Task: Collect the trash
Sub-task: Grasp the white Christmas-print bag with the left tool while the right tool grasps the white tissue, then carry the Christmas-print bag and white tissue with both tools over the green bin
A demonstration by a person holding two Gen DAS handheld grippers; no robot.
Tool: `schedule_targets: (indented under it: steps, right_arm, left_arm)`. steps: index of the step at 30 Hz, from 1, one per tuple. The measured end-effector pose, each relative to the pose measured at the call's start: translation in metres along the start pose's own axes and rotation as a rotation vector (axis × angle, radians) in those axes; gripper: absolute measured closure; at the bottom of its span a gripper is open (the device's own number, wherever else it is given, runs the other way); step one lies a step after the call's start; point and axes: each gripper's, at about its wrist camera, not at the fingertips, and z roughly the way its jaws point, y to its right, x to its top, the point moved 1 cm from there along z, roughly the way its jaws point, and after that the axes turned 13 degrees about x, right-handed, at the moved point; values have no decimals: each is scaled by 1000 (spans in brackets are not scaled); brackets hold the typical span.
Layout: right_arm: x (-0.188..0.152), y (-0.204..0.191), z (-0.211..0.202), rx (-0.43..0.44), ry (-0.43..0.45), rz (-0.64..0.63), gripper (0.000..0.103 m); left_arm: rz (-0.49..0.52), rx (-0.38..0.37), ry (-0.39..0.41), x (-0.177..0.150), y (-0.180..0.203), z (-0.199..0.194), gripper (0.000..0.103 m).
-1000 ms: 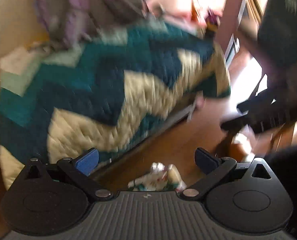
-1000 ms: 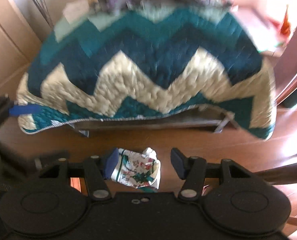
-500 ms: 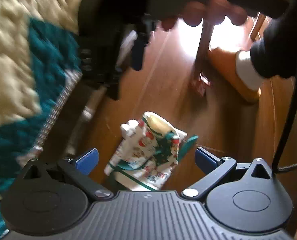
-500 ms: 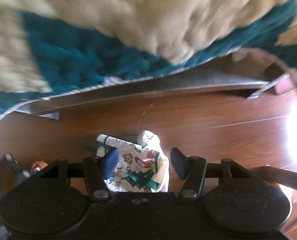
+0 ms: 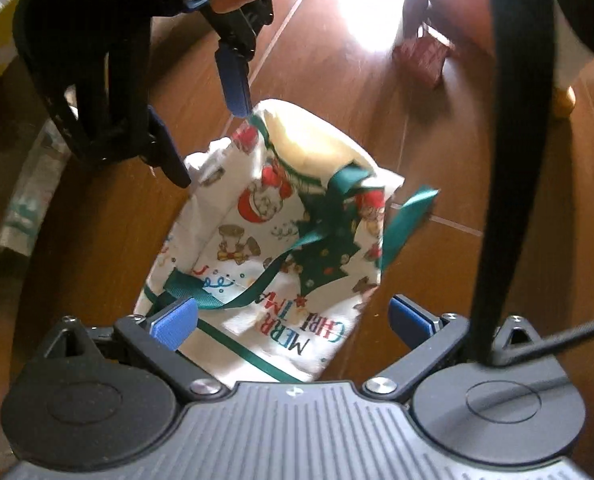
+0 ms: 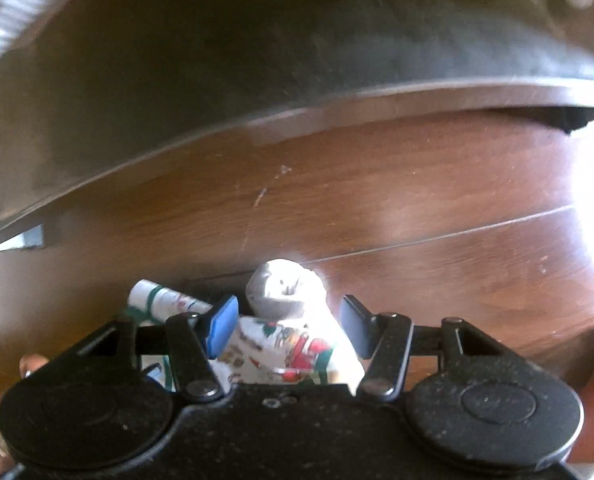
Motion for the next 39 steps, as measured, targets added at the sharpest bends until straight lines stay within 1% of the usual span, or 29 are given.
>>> schedule_targets:
  steps: [4,5,7,9,11,12,13,14,15,17,18,24,28,33,36,39]
  right_arm:
    - [-1,2,11,-4,1,14,49]
    - [-1,1,14,-7,3,10,50]
    - [-3,2,18,-8,2,6,50]
    - [-5,2,22,-8,-1,16,60]
    - [-7,0,22,-8,3,21,62]
    - [-8,0,21,-10,4,17,69]
    - [-9,0,20,-12,3,17,72]
    - [-11,1,18,-9,6,17,75]
    - [-13,1,16,-8,10,15,77]
    - [-17,3,9,-14,17,15,80]
    - [-20,4,4,-16,19,13,81]
    - [-40,5,-37,-33,45,-6,84]
    - [-51,-6,-72,-60,47,-44,84]
    - [-67,-22,-120,-70,58,-115,84]
    - [-80,-34,-147,-60,79,-133,84]
    - [-98,-42,-175,-48,101,-147,84]
  left_arm:
    - [77,10,19,-6,12,10,5]
    - [77,15,12,-8,12,13,8]
    - [59,29,-17,-9,10,21,29]
    - [27,17,-24,-12,5,23,31]
    - [32,12,-14,-14,5,22,34]
    - [30,5,-10,-15,5,21,46]
    - [26,-5,-7,-16,4,19,57]
    - [25,-8,-6,-16,4,18,62]
    - [24,-11,-4,-17,3,16,70]
    - [16,-19,-6,-18,0,11,77]
    - [9,-26,-9,-18,0,9,84]
    - [-59,-45,-19,-23,-18,-5,89]
    - [-63,-38,4,-28,-29,-25,91]
    - [-87,-33,14,-39,-44,-68,96]
    - [-126,-40,10,-47,-54,-89,96]
    - [-162,-43,5,-47,-66,-110,97]
